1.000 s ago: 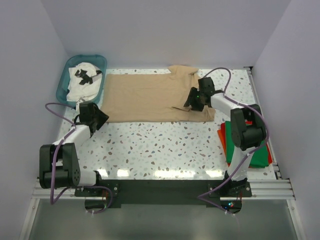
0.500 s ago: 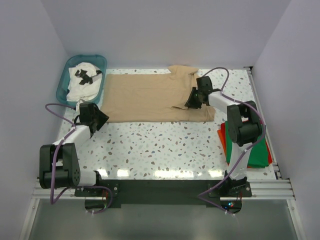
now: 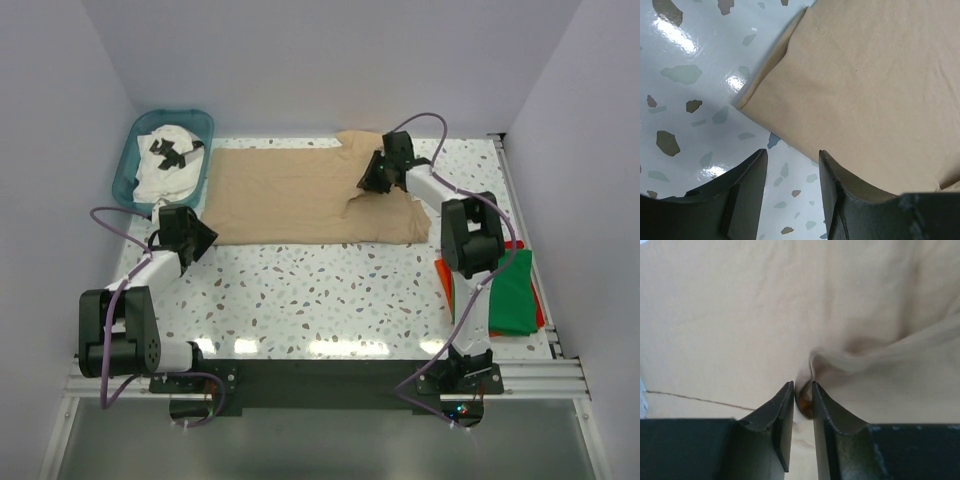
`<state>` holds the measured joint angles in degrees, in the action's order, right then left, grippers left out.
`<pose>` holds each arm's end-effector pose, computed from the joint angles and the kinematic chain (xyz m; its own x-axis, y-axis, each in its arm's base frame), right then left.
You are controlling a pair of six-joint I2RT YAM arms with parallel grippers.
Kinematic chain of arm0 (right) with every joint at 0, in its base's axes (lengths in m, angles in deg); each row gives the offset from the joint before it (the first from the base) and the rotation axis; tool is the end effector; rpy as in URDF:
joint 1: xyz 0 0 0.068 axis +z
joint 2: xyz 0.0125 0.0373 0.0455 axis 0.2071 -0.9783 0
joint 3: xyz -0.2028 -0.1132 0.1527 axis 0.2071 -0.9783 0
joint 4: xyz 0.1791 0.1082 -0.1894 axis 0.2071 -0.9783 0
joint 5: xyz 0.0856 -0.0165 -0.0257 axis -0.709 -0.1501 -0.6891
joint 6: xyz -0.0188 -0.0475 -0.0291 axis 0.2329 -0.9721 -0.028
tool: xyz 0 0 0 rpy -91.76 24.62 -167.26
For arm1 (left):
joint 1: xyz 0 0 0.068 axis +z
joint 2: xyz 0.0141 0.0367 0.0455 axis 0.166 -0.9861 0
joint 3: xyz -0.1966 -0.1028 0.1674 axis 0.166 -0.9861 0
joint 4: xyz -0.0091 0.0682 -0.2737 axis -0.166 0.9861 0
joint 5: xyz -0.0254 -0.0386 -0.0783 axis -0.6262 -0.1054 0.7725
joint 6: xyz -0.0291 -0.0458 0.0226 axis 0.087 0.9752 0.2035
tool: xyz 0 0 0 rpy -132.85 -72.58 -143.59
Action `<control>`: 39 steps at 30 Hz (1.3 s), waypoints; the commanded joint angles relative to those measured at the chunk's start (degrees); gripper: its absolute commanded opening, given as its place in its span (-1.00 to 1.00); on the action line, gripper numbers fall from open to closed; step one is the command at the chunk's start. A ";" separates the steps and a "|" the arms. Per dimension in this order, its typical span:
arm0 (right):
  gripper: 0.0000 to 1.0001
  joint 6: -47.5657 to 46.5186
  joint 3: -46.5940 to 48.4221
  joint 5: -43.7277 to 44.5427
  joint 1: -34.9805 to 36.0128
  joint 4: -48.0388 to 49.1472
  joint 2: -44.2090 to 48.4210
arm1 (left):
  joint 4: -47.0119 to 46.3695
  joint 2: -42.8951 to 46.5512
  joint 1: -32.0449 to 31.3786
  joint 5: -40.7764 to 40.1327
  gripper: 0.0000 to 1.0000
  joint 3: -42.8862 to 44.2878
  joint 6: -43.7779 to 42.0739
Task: Fold and stack the t-shirts
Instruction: Fold the tshirt
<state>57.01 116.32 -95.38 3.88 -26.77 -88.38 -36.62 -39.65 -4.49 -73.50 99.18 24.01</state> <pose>0.4905 0.1450 0.1823 -0.7600 0.4197 -0.4962 0.1381 0.8504 0.5077 0.2835 0.0268 0.1586 -0.3707 -0.7895 -0.4892 -0.6019 0.6053 -0.5209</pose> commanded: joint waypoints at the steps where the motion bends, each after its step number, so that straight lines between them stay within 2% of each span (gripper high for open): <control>1: -0.49 0.00 6.38 -1.81 1.12 -1.76 -3.63 | -2.05 0.65 -0.23 -0.88 0.01 -0.02 0.51; 6: -0.11 -2.02 10.53 -1.46 2.18 -4.05 -5.58 | -1.87 1.35 -0.23 -1.49 0.02 -0.37 0.51; 10: 0.01 -3.87 8.09 0.91 2.10 -5.90 -1.11 | 3.04 3.55 -0.14 -5.44 0.05 -0.81 0.86; 12: 0.02 -4.75 5.71 3.45 1.83 -6.60 4.14 | 4.28 5.39 0.12 -7.02 0.06 -1.60 1.74; 16: 0.00 -4.75 -5.95 5.31 -0.71 -6.78 14.00 | 4.99 8.12 0.48 -9.75 0.08 -3.36 2.79; 22: -0.03 -4.75 -24.06 5.31 -5.28 -4.32 27.61 | 1.13 4.26 1.27 -10.11 0.09 -2.31 3.32; 28: -0.07 -5.02 -34.81 5.84 -8.53 -3.01 32.64 | -3.19 -0.92 1.36 -10.11 0.08 -0.38 3.94; 39: -0.08 -5.02 -39.92 9.09 -12.14 -1.60 33.27 | -6.35 -6.99 1.36 -10.11 0.06 0.07 4.82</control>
<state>52.66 76.89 -89.09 -7.37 -30.95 -56.86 -40.58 -45.50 -3.55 -82.07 98.04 27.77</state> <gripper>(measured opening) 0.462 0.532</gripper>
